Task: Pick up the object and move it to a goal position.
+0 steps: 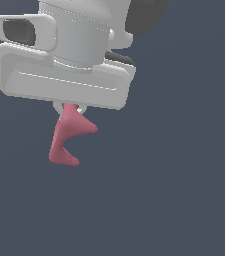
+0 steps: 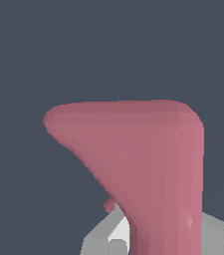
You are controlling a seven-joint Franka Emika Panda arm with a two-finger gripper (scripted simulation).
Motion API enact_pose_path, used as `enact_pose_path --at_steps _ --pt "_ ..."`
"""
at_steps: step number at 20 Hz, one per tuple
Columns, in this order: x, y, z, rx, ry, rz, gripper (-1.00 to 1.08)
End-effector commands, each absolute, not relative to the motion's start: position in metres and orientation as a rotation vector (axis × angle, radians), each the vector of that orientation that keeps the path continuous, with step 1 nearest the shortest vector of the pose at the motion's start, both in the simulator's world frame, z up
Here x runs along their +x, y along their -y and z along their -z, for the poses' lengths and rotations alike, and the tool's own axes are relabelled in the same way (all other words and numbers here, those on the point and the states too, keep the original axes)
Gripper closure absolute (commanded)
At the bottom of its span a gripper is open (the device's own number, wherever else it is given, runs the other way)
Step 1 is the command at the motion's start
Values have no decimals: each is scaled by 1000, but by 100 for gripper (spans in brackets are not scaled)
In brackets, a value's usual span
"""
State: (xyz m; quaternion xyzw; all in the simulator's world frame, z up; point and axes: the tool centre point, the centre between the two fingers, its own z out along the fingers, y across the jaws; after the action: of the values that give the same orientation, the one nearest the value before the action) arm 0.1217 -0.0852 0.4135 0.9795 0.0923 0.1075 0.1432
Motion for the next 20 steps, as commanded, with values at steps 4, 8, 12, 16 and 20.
enact_pose_path --at_steps 4,8,12,16,20 --pt "125 84 -458 2792 -116 -342 108" --pt "126 83 -482 2773 -42 -357 108" --pt "127 82 -497 2759 5 -366 108" --pt "127 82 -505 2751 32 -371 108" --pt "128 82 -509 2748 44 -373 108"
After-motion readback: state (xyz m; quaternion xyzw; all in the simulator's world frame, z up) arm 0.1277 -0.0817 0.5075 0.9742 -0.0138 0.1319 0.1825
